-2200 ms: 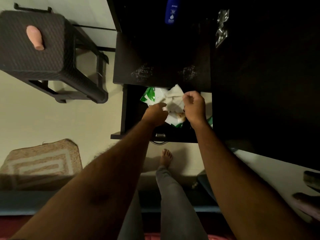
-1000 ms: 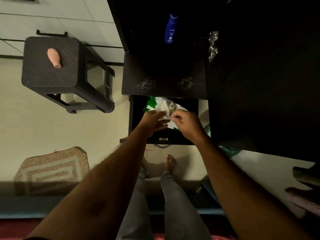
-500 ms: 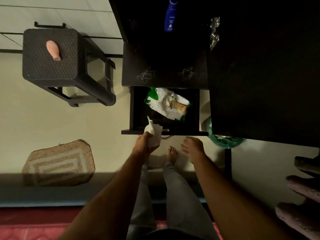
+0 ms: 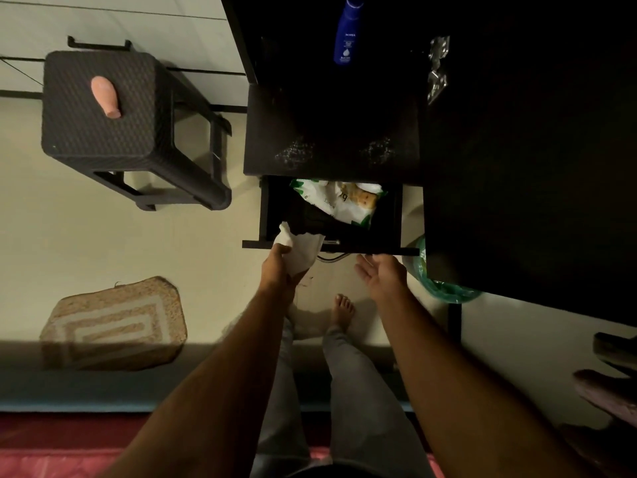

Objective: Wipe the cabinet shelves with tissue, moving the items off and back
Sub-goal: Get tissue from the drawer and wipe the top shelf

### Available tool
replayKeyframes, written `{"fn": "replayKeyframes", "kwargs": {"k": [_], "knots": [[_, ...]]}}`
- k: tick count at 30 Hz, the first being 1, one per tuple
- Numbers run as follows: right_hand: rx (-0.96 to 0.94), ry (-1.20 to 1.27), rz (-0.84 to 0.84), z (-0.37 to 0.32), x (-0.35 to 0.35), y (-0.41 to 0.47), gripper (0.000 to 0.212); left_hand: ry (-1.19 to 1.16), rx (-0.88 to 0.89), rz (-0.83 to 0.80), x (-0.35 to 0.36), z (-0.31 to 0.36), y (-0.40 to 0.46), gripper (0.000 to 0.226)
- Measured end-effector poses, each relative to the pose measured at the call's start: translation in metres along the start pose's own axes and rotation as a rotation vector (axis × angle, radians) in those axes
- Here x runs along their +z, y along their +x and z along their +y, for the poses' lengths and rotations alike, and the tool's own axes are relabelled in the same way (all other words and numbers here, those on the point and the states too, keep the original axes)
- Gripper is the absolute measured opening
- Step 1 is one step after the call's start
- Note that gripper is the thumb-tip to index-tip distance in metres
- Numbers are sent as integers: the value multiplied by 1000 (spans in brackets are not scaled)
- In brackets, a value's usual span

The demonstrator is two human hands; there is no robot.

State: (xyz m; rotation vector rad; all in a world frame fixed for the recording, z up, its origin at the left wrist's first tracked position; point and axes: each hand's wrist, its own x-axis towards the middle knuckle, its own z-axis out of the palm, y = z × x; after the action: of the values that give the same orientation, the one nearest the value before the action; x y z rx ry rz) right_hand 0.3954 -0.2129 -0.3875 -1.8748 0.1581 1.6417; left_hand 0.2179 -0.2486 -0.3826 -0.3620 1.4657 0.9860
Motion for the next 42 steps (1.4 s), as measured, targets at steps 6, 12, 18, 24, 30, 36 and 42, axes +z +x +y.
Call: {"fn": "replayKeyframes", "kwargs": {"k": [6,12,18,24,30,36,42], "knots": [[-70,-12,-63,-29,24,11,43,-10,45,-118,23,25,14,51],[-94,18,-104,-53,51,26,48,67,76,-259,34,47,16,48],[-96,186,-210,-72,72,30,50,62,54,-325,32,53,7,26],[-184,-207,-136,-75,76,11,43,-16,60,-372,37,57,-9,42],[-708,-799,-269,-79,67,-61,18,74,176,-391,58,77,-60,75],[-888,-787,-472,-115,68,-144,21,159,269,-523,90,108,-123,30],[-975,-716,-451,-152,68,-209,16,139,368,-661,114,134,-177,54]]}}
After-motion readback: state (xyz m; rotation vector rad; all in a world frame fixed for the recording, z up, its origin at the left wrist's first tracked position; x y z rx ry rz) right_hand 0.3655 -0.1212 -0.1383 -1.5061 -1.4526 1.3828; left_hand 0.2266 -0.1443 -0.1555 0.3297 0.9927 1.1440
